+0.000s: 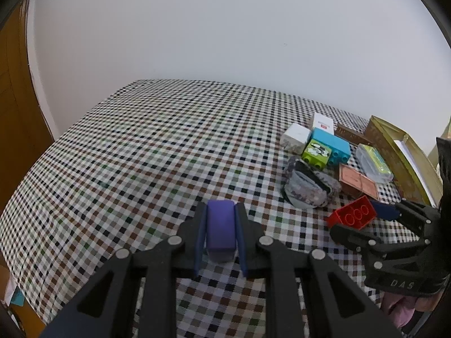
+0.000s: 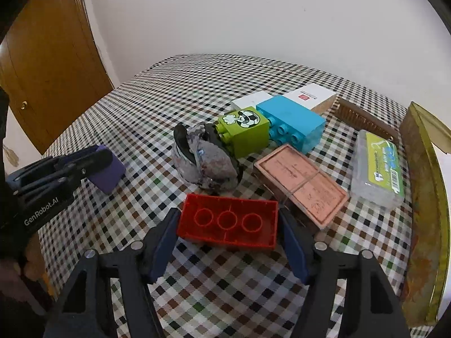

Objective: Organize rigid objects
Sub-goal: 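Lift the purple block with the left gripper while the right gripper grasps the red Lego brick, then carry both blocks to the gold tray and release them inside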

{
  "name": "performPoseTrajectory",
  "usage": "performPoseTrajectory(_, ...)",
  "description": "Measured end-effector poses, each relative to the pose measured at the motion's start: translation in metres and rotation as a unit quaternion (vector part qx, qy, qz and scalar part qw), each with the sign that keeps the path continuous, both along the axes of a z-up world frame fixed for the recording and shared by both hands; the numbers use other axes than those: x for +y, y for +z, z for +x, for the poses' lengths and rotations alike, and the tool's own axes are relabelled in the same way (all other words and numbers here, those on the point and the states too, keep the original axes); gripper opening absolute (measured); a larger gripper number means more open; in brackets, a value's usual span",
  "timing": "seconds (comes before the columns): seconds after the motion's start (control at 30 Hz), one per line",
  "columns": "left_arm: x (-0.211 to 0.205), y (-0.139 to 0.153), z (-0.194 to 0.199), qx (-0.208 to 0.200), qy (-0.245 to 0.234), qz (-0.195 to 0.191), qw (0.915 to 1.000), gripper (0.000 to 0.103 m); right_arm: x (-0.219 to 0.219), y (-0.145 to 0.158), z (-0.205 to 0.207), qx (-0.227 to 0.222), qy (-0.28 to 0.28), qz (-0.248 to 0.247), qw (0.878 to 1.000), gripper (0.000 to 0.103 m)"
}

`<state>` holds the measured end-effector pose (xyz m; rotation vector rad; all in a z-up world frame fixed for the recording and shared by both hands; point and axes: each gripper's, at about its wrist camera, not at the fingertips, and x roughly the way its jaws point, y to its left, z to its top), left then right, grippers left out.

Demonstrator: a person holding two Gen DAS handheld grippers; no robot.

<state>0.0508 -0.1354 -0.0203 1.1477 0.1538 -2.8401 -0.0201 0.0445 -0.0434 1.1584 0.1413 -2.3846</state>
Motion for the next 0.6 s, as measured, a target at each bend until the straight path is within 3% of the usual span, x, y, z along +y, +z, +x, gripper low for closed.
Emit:
performPoseTrajectory(0.17, 0.005, 0.002, 0.0, 0.004, -0.002, 0.0, 1.0, 0.018, 0.015, 0.01, 0.018, 0.025, -0.005, -0.037, 0.999, 0.07)
performPoseTrajectory(0.33, 0.022, 0.011, -0.003, 0.016, -0.018, -0.006, 0.9997, 0.018, 0.059, 0.042, 0.048, 0.092, -0.034, -0.096, 0.991, 0.07)
performPoseTrajectory(0.5, 0.059, 0.027, -0.012, 0.034, -0.054, -0.009, 0.9979, 0.018, 0.115, 0.072, 0.053, 0.165, -0.104, -0.091, 0.977, 0.07)
performPoseTrajectory(0.6, 0.084, 0.036, -0.02, 0.041, -0.081, -0.004, 0.9959, 0.018, 0.153, 0.08, 0.061, 0.183, -0.147, -0.086, 0.968, 0.07)
